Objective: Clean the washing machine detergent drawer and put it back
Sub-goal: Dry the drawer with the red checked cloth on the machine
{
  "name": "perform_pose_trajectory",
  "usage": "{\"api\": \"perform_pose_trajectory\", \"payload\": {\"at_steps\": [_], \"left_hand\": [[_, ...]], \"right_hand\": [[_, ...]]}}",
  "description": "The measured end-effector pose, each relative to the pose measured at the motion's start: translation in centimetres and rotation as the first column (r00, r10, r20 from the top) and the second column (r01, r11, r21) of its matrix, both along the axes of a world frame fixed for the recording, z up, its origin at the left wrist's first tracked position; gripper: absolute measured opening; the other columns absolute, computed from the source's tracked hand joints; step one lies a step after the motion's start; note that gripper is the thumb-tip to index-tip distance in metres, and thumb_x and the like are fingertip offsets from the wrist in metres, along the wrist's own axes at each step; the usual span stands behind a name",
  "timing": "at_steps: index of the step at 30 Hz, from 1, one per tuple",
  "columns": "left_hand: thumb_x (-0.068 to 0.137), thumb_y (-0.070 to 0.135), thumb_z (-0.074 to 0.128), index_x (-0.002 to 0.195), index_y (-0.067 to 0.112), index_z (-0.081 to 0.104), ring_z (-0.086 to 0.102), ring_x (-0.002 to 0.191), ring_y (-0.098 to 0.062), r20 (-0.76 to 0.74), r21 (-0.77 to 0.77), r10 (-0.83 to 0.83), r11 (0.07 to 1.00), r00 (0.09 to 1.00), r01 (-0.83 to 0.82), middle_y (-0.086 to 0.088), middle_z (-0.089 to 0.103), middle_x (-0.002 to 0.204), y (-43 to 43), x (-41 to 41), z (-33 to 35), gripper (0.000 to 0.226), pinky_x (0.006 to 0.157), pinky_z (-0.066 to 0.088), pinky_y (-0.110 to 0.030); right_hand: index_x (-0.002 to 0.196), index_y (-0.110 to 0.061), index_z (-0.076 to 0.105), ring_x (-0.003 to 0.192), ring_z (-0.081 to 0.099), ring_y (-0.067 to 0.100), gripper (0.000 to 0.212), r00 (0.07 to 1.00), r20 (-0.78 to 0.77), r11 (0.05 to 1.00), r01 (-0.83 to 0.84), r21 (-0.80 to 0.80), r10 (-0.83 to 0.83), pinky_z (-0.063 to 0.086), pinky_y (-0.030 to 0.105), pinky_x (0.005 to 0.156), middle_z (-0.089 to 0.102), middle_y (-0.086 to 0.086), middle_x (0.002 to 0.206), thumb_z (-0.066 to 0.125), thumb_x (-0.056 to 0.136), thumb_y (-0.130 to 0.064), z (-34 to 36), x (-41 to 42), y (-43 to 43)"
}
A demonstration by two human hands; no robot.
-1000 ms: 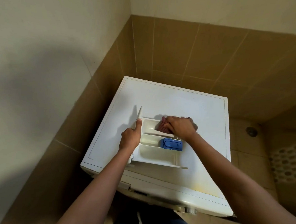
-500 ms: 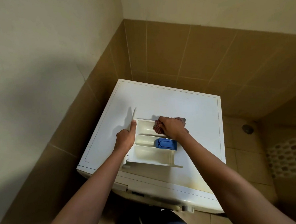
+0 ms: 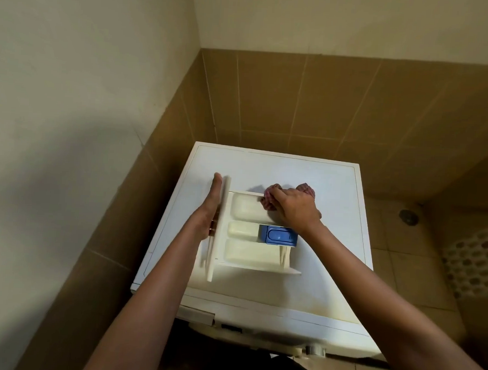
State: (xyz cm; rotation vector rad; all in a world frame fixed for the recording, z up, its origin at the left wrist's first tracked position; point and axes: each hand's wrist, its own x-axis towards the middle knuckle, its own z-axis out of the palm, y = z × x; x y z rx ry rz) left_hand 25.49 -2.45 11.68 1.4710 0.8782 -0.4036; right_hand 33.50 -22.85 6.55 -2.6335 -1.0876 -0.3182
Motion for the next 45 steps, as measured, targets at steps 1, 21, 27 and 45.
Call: {"api": "perform_pose_trajectory", "payload": {"at_steps": [1,21,27,45], "left_hand": [[0.064,0.095,0.026,0.094,0.021,0.060,0.068,0.077,-0.023,-0.028,-0.010,-0.011,1.000,1.000,0.010,-0.006,0.070,0.086,0.3,0.5,0.7,0.087,0.051,0.052,-0.034],[0.045,0.065,0.059,0.111,0.021,0.058,0.055,0.097,-0.019,0.162,-0.021,-0.171,0.984,0.972,0.176,-0.005,0.059,0.102,0.4,0.3,1.0,0.079,0.073,0.049,-0.030],[0.047,0.068,0.056,0.091,0.027,0.059,0.051,0.094,-0.022,0.196,-0.021,-0.151,0.987,0.969,0.159,-0.008,0.055,0.098,0.7,-0.6,0.5,0.060,0.078,0.045,-0.032],[0.090,0.060,0.048,0.097,0.031,0.060,0.055,0.086,-0.008,0.126,0.018,-0.255,0.967,0.959,0.255,0.004,0.064,0.094,0.3,0.4,0.1,0.032,0.066,0.036,-0.027]], "right_hand": [[0.100,-0.006,0.064,0.071,0.064,0.031,0.019,0.999,0.049,0.999,-0.014,0.046,0.012,0.047,0.033,0.057,0.069,0.010,0.084,0.065,0.084,-0.016,0.3,-0.2,-0.3],[0.092,-0.021,0.065,0.073,0.059,0.016,0.016,0.825,-0.563,0.461,0.484,0.744,0.041,0.049,0.035,0.063,0.066,-0.007,0.081,0.050,0.096,-0.026,2.9,-1.2,-4.0],[0.094,-0.017,0.063,0.085,0.065,0.014,0.022,0.676,-0.656,-0.140,0.724,0.675,0.334,0.054,0.034,0.080,0.069,-0.001,0.089,0.043,0.101,-0.021,4.9,0.0,-4.8],[0.123,0.014,0.047,0.109,0.060,0.034,0.044,0.444,-0.575,0.284,0.565,0.775,0.687,0.048,0.046,0.095,0.053,0.027,0.126,0.043,0.095,-0.021,9.7,0.3,-2.6]]}}
